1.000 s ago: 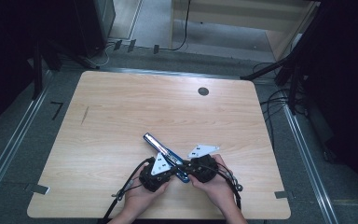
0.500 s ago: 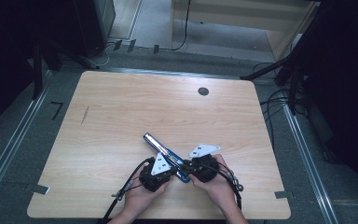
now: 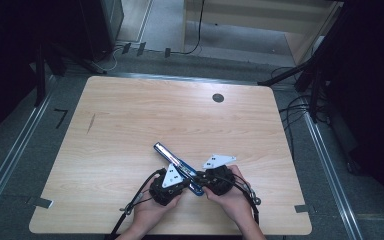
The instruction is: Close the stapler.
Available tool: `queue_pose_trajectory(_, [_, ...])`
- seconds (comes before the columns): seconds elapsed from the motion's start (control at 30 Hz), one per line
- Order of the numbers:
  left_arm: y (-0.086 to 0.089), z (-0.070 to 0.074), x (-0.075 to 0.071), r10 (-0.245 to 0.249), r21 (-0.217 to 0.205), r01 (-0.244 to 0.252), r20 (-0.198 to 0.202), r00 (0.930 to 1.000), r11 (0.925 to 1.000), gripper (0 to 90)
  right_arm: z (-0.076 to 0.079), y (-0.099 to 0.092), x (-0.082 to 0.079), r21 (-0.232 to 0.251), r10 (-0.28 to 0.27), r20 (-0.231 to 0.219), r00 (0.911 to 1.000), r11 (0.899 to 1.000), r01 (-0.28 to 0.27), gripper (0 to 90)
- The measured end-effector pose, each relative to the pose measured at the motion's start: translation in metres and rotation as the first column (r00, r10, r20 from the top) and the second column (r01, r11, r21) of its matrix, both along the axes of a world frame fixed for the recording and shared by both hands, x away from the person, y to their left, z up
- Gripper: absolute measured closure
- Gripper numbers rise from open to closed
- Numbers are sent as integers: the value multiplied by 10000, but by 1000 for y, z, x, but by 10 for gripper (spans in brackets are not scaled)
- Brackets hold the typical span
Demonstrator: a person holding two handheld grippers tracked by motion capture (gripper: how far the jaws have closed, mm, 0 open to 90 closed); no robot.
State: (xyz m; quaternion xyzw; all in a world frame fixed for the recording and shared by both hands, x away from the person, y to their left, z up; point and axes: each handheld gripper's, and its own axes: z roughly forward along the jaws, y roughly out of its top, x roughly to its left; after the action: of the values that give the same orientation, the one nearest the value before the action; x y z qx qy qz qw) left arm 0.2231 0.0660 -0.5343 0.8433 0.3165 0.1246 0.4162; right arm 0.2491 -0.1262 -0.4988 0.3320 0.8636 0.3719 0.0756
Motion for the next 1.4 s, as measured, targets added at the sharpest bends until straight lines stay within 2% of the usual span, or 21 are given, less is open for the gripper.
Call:
queue_pose_trajectory(1.1, [0,0,0,10,-7,-10,7,10000,10000,900,0,-1,0,21,68,-39,10000,10000,-68,798])
queue_pose_trajectory(1.4, [0,0,0,11,-12,-11,3,10000,10000,900,0,-1,0,133,53,-184,9998,9999,-50,793])
